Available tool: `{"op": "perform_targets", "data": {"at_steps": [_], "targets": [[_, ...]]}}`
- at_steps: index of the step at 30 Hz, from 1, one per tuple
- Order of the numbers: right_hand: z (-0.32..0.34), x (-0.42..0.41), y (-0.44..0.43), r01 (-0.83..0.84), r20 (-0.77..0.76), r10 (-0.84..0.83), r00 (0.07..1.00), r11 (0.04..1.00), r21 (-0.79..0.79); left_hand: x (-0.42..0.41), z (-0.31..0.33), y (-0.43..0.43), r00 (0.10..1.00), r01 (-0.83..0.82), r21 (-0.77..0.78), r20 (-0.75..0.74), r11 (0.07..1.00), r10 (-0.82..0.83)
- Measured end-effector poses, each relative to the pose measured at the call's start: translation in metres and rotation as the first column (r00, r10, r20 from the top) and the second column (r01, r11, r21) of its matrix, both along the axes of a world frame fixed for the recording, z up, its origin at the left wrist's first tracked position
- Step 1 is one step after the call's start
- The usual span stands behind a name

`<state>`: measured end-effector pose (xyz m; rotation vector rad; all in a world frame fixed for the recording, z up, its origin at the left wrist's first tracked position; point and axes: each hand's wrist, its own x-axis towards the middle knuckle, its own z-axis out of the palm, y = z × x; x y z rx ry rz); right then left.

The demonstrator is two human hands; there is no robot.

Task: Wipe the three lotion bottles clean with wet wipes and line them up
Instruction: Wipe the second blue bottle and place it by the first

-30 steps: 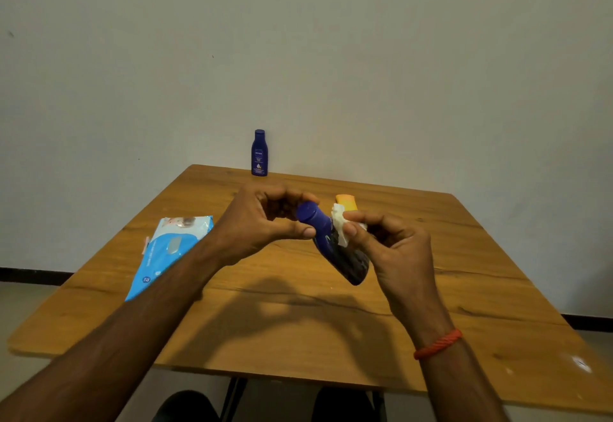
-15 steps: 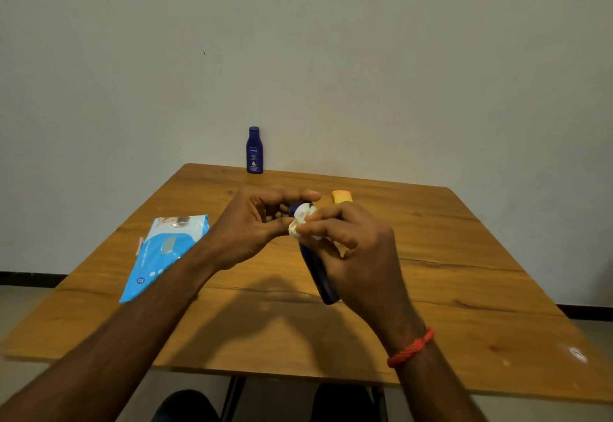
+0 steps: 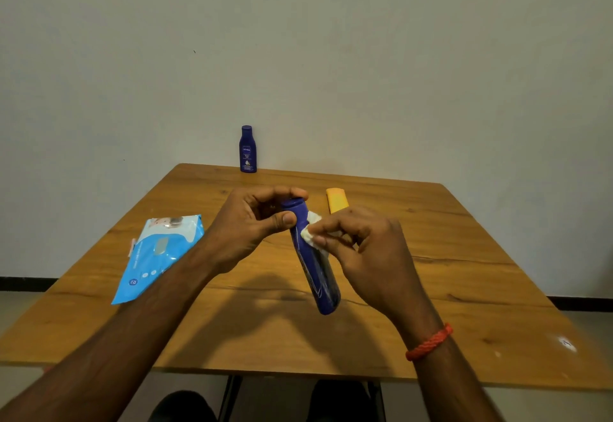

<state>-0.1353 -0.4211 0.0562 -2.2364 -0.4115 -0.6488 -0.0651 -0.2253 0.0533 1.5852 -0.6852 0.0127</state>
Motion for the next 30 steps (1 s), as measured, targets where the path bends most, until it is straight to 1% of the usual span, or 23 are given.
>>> {"op": "perform_targets", "data": {"at_steps": [2, 5, 7, 9, 11, 13, 15, 18, 20, 23, 26, 30], "targets": [[-0.003, -0.001, -0.002, -0.034, 0.020, 0.034, 0.999, 0.999, 0.003, 0.002, -0.002, 0.001, 1.000, -0.008, 0.017, 0.002, 1.000, 0.008], [0.000, 0.003, 0.002, -0.019, 0.086, 0.012, 0.996, 0.997, 0.076, 0.001, -0.003, -0.001, 1.000, -0.003, 0.015, -0.010, 1.000, 0.003], [0.005, 0.006, 0.005, -0.019, 0.136, 0.007, 0.991, 0.996, 0.087, 0.001, 0.000, -0.002, 1.000, 0.014, 0.005, -0.006, 1.000, -0.014], [0.007, 0.006, 0.007, -0.048, 0.162, 0.041, 0.986, 0.998, 0.041, 0.001, 0.002, -0.001, 1.000, 0.029, -0.007, 0.002, 1.000, -0.029], [0.004, 0.003, 0.003, -0.096, 0.171, 0.103, 0.980, 0.994, -0.051, 0.002, 0.003, 0.002, 0.999, 0.041, -0.030, -0.011, 0.999, -0.041], [-0.003, -0.002, -0.002, -0.138, 0.153, 0.160, 0.975, 0.980, -0.144, 0.002, 0.002, 0.006, 0.999, 0.033, -0.053, -0.029, 0.998, -0.035], [-0.014, -0.009, -0.008, -0.188, 0.095, 0.210, 0.973, 0.963, -0.194, 0.002, 0.001, 0.009, 0.999, 0.024, -0.062, -0.037, 0.998, -0.027], [-0.030, -0.019, -0.018, -0.263, 0.013, 0.271, 0.963, 0.944, -0.199, 0.002, -0.001, 0.013, 0.998, 0.022, -0.066, -0.049, 0.998, -0.026], [-0.033, -0.022, -0.023, -0.293, -0.015, 0.295, 0.955, 0.938, -0.187, 0.002, -0.002, 0.014, 0.998, 0.027, -0.068, -0.061, 0.997, -0.031], [-0.027, -0.017, -0.022, -0.258, 0.035, 0.266, 0.963, 0.955, -0.148, 0.000, -0.002, 0.014, 0.995, 0.044, -0.079, -0.081, 0.996, -0.050], [-0.012, -0.003, -0.010, -0.159, 0.141, 0.176, 0.974, 0.980, -0.122, -0.001, 0.001, 0.013, 0.993, 0.082, -0.076, -0.082, 0.994, -0.088], [0.007, 0.013, 0.003, -0.044, 0.264, 0.056, 0.963, 0.998, -0.052, -0.004, 0.009, 0.011, 0.991, 0.109, -0.098, -0.067, 0.989, -0.116]]}}
